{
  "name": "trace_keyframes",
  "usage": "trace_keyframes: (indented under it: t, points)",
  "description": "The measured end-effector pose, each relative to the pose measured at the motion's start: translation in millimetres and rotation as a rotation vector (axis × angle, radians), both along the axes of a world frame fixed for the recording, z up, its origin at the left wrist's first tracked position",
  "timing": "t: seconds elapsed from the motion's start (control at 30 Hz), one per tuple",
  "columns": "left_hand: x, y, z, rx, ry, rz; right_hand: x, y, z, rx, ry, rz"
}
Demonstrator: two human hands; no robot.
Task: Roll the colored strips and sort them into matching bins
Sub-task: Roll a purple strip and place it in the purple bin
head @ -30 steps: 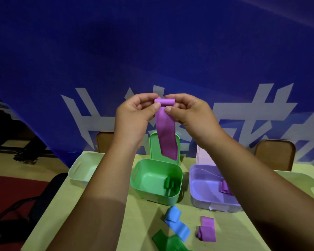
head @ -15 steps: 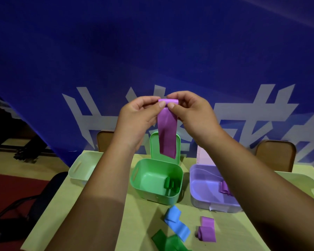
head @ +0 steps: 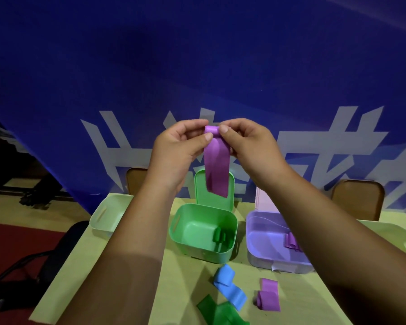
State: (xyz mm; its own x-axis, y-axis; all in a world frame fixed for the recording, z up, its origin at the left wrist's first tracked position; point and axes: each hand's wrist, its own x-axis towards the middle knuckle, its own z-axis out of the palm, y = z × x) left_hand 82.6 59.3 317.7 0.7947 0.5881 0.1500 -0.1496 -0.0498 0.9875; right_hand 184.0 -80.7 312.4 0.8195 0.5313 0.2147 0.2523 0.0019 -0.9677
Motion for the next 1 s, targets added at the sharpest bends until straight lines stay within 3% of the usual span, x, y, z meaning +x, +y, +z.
trace_keyframes:
  t: [0.2,0.47,0.6,0.8,1.0]
  points:
    - [0.9,-1.2,0.3,-0.097,0.008,-0.026,1.8,-1.3,-0.7,0.031,-0.009,0.021]
    - [0.9,3.5,0.2,-0.008,0.002,0.022,-1.2,1.1,0.4,0.089,0.119,0.075]
    - [-2.8,3.2,0.9,0.028,0.002,0.006,-3.5,1.1,0.0,0.055,0.061,0.036]
    - [-3.9,1.9,-0.4,-0.111,0.008,-0.052,-2.6,1.0,0.0,0.079,0.05,0.01]
    - [-0.8,-2.3,-7.4,-0.109,0.016,-0.044,-2.1,0.0,-3.7,0.094,0.047,0.024]
